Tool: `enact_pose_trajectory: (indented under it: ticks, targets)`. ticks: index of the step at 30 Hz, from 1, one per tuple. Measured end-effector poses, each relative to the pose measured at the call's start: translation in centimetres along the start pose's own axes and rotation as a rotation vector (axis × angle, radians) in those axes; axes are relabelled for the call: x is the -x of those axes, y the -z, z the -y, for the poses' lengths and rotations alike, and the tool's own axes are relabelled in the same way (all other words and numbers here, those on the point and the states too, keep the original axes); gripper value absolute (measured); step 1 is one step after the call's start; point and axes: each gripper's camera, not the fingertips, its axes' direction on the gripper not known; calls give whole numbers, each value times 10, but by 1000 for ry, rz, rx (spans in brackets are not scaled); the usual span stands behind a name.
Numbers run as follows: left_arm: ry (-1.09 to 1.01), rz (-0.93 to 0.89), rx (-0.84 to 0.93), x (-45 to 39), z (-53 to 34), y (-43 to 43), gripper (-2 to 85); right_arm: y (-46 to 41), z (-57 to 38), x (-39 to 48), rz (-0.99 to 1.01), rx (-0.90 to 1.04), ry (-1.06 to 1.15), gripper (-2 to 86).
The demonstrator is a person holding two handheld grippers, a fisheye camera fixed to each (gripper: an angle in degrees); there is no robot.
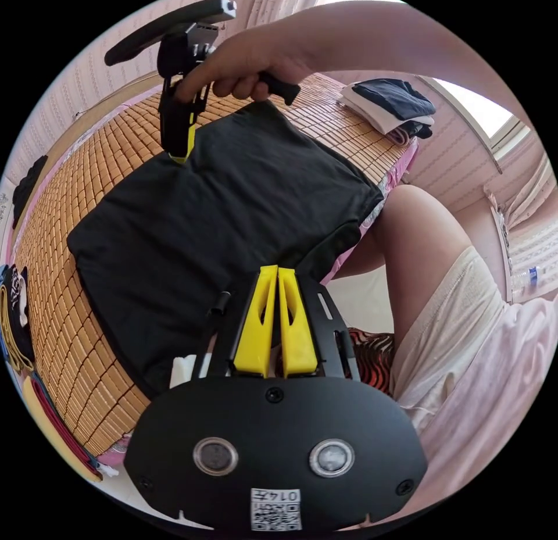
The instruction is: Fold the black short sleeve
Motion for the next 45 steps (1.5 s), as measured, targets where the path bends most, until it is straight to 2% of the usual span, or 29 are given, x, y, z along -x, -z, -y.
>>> enact_pose_trajectory:
  ticks: [2, 4, 6, 8, 10, 12, 17, 19, 21, 24, 29, 32, 35, 38, 40, 42, 45]
  targets:
    - [10, 3, -5, -4, -2, 2, -9, 6, 6, -9, -52, -66, -18, -10]
    - [-1, 4, -5, -8, -3, 4, -7, -18, 16, -20, -92, 16, -32, -10]
    - [-19, -5, -15, -8, -7, 7, -2, -17, 12, -27, -87, -20, -40, -9]
    - [3, -14, -20, -6, -10, 12, 14, -10, -2, -39, -1, -57, -57, -9]
    - [-14, -67, -76, -11, -15, 27, 43, 14, -55, -62, 81, -243, -157, -9]
    - [-63, -76, -119, -22, -14, 40, 64, 22, -110, -79, 141, -331, -226, -7]
    - [-177, -104, -201, -66, 12, 57, 126, -22, -262, -110, 130, -253, -472, 32]
    - [-248, -111, -193, -91, 25, 52, 131, -55, -324, -116, 212, -210, -596, 117]
    - [-312, -89, -200, -111, 32, 48, 135, -79, -357, -120, 284, -195, -659, 119]
    - [-375, -58, -204, -142, 39, 39, 168, -115, -388, -129, 356, -165, -726, 102]
    - [-421, -2, -80, -180, 49, 16, 187, -139, -420, -144, 425, -229, -731, 32]
    - [-426, 6, -65, -193, 51, 16, 191, -137, -443, -152, 449, -301, -679, 16]
    - [-449, 32, -25, -204, 54, 10, 202, -136, -474, -162, 604, -424, -658, 10]
    - [-423, 59, -13, -212, 57, 9, 183, -140, -506, -171, 818, -549, -701, 8]
    - [-356, 94, -67, -214, 53, 21, 104, -149, -526, -169, 1009, -648, -710, 10]
    - [-304, 132, -88, -213, 46, 32, 22, -156, -535, -163, 1036, -651, -701, 13]
    - [-365, 132, -108, -216, 24, 50, 7, -164, -556, -161, 1088, -708, -692, 24]
